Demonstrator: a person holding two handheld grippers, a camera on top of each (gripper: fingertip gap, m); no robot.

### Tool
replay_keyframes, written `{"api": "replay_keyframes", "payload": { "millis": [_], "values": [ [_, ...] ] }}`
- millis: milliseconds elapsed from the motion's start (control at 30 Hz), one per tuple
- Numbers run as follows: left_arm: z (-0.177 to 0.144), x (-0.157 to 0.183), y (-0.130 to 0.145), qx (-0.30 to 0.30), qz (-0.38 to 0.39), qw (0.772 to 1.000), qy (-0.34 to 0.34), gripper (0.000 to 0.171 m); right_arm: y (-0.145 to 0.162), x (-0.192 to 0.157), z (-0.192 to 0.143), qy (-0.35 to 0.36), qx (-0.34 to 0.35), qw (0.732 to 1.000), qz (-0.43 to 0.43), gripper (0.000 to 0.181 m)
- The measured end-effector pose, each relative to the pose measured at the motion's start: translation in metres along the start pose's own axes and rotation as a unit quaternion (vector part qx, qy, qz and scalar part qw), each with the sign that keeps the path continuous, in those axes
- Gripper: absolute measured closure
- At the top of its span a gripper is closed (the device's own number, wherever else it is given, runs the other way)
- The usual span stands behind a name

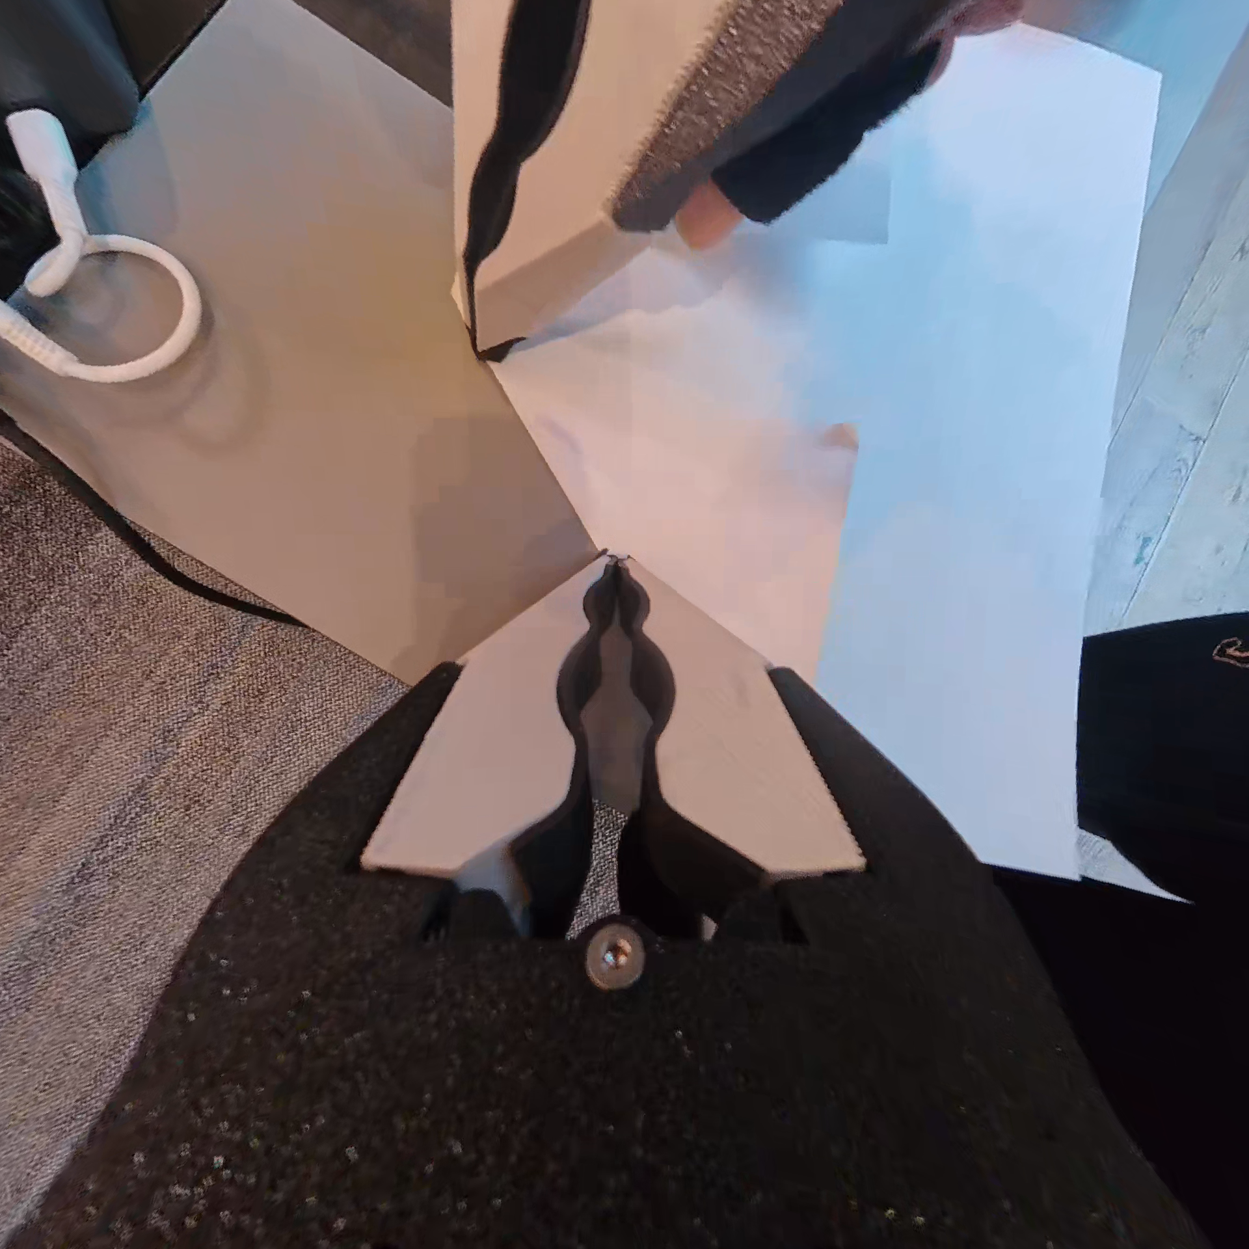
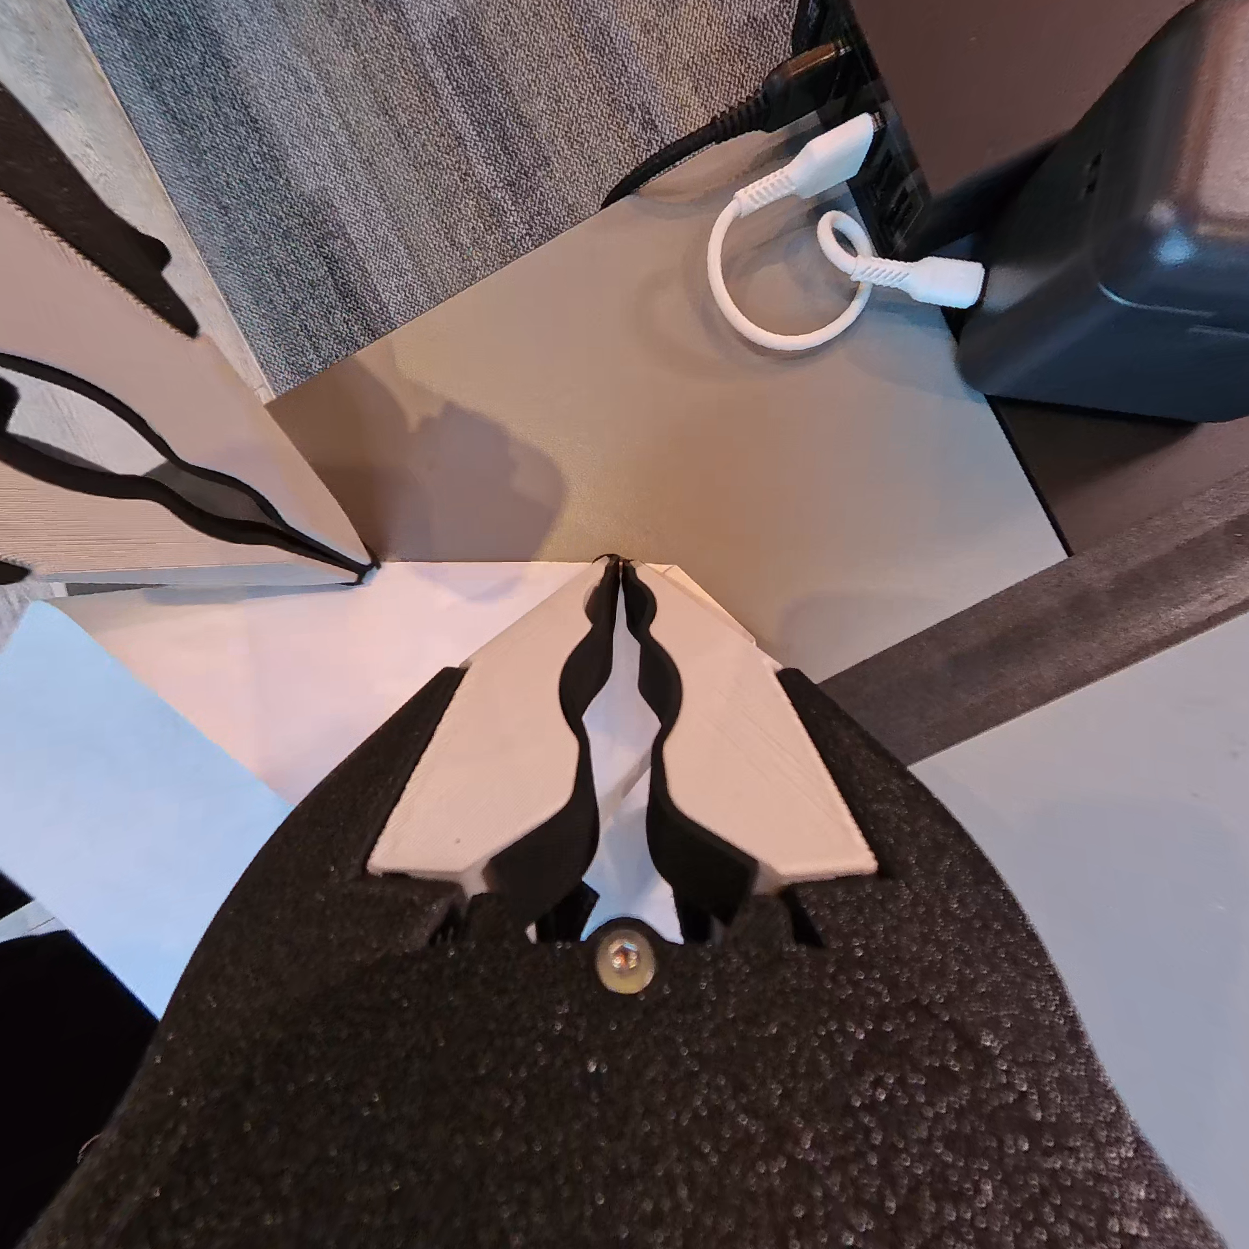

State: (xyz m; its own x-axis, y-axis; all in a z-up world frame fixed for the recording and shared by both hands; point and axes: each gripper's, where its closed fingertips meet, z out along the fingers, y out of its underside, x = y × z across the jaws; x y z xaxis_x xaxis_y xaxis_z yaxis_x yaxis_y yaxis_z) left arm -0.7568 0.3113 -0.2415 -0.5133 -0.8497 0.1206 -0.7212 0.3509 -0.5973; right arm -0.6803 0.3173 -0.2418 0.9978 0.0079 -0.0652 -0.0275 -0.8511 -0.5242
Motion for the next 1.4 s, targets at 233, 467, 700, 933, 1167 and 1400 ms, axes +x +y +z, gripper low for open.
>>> {"api": "replay_keyframes", "payload": {
  "millis": [233,467,700,933,1167,1400],
  "values": [
    [-0.006,0.010,0.010,-0.005,0.046,0.999,0.006,0.171,0.000,0.000,0.000,0.005,0.000,1.000,-0.002,0.181],
    [-0.012,0.018,0.020,0.007,0.025,0.999,0.023,0.171,0.000,0.000,0.000,0.006,-0.001,1.000,-0.007,0.181],
    [-0.018,0.023,0.030,0.011,0.015,0.999,0.028,0.171,0.000,0.000,0.000,0.008,0.001,1.000,-0.007,0.181],
    [-0.024,0.027,0.040,0.015,0.010,1.000,0.023,0.171,0.000,0.000,0.000,0.010,0.000,1.000,-0.009,0.181],
    [-0.028,0.032,0.049,0.017,0.015,1.000,0.015,0.171,0.000,-0.001,0.000,0.012,-0.001,1.000,-0.010,0.181],
    [-0.030,0.037,0.056,0.007,0.076,0.997,-0.004,0.171,0.000,-0.001,0.000,0.016,0.001,1.000,-0.010,0.181]
  ]
}}
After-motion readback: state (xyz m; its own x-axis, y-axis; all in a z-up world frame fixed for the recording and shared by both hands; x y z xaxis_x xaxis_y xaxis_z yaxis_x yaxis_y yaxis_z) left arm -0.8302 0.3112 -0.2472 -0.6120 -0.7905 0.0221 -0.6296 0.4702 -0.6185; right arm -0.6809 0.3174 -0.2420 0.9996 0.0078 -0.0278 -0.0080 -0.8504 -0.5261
